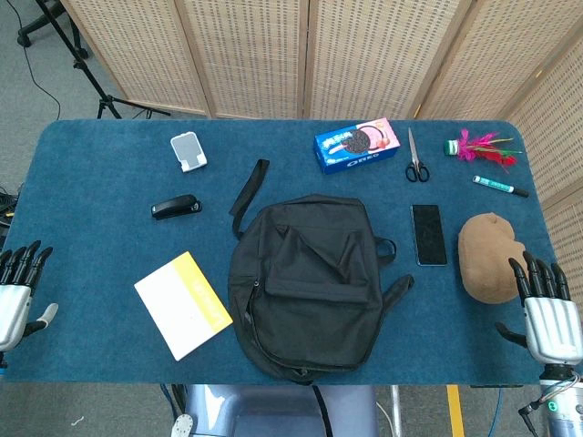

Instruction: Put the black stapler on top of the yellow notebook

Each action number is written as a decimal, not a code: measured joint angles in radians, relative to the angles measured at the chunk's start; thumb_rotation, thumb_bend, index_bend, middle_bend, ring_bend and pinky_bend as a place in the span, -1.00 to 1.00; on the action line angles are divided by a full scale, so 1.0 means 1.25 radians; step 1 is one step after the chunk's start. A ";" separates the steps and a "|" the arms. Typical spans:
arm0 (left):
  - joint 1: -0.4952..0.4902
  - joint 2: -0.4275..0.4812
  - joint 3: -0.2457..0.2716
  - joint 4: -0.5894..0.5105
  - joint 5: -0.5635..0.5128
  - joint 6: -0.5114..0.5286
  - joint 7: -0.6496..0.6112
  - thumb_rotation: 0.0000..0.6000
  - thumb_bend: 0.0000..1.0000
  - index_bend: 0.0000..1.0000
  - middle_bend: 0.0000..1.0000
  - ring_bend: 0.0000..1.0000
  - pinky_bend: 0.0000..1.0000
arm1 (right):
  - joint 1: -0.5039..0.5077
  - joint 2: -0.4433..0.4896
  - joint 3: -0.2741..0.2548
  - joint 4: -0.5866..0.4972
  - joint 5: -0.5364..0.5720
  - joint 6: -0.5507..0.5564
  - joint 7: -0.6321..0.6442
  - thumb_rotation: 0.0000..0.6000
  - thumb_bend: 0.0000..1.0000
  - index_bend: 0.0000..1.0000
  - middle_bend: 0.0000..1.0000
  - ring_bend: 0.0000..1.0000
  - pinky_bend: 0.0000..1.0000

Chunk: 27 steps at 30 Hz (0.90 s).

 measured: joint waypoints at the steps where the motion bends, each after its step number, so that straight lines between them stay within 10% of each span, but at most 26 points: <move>1: 0.000 -0.001 0.000 0.000 0.000 0.001 0.001 1.00 -0.47 -1.00 -1.00 -1.00 -1.00 | 0.000 0.000 -0.001 0.000 -0.001 0.000 0.000 1.00 -0.82 -1.00 -1.00 -1.00 -1.00; 27: 0.000 -0.009 0.005 0.004 0.027 0.014 -0.002 1.00 -0.47 -1.00 -1.00 -1.00 -1.00 | -0.001 0.005 -0.005 0.002 -0.010 0.001 0.021 1.00 -0.82 -1.00 -1.00 -1.00 -1.00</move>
